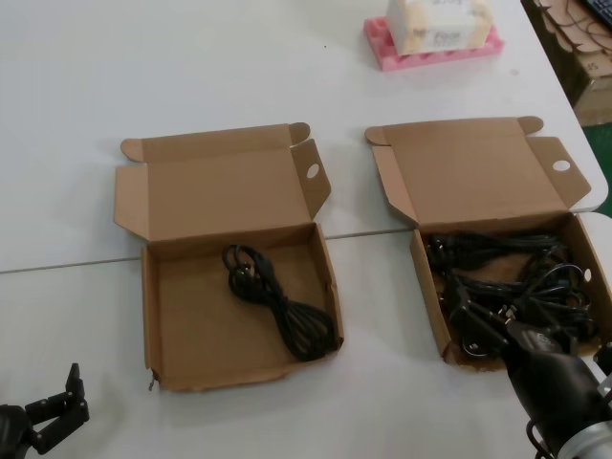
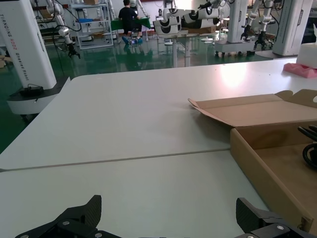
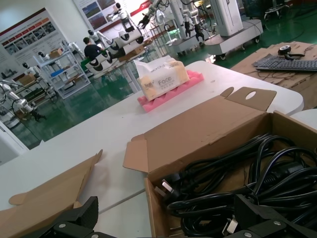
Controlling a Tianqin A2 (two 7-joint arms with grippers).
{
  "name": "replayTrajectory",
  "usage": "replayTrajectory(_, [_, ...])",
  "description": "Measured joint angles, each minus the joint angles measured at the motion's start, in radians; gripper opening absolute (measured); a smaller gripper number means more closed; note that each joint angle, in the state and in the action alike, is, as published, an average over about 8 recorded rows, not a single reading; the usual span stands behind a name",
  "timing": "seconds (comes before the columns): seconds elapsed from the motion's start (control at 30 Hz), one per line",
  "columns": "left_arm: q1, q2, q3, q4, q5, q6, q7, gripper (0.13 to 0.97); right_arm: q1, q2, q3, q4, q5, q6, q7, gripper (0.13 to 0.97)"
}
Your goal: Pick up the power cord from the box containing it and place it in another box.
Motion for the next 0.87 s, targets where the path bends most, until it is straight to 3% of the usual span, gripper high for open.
replayTrajectory(0.87, [0.000, 0.000, 0.000, 0.000, 0.000, 0.000, 0.000, 0.966, 0.000, 0.000, 0.000, 0.000, 0.000, 0.000, 0.000, 0.966])
